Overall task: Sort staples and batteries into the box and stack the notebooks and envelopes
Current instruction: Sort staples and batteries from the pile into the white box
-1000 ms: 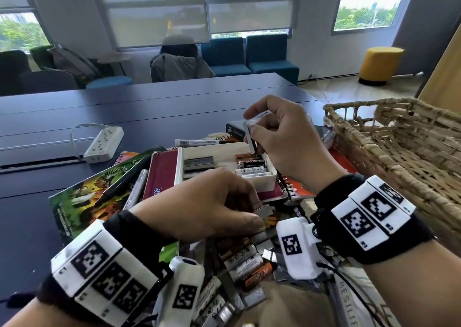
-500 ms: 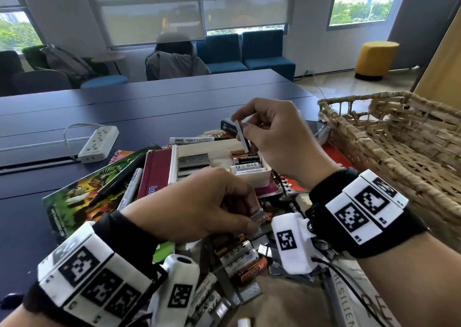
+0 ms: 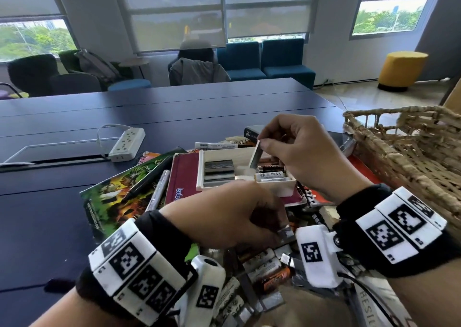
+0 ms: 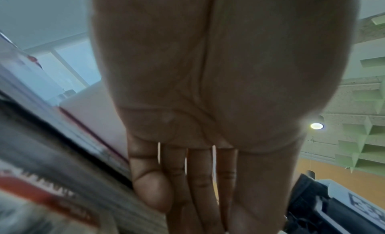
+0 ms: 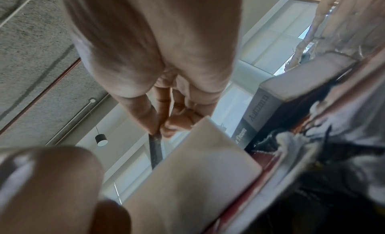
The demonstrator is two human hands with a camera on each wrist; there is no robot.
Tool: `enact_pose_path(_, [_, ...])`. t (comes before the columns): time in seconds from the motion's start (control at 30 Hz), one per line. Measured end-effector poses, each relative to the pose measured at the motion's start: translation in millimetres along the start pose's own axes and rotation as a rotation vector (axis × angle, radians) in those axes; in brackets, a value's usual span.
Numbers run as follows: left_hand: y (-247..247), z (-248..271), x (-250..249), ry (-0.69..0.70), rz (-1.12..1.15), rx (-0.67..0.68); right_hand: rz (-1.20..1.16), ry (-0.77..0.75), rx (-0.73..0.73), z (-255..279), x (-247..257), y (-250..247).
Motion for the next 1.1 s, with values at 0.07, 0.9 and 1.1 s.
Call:
enact_pose_path(0.07, [-0.3,2.2,-2.6,0.009,0.003,0.002,0.009,-0.001,0.001,-0.6,1.2,1.3])
enact_pose_path(0.9, [-49.6,24.9,8.8,0.035,0.226,-0.019,0.117,-0.045,0.157,-2.2,8.4,6.3])
enact_pose_path(1.1, [-62.5,25.3,16.5,0.043,0.312,-0.120,0.017,-0.067,0.202,0.6,20.1,8.3])
Point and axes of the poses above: each hand's wrist, its own z-axis away from the middle knuckle, its own y-axis out of the palm, x = y × z, the point moved 6 cm from there along -z, towards the middle knuckle, and after that the axes turned 15 degrees about -y, right-handed, at the moved point
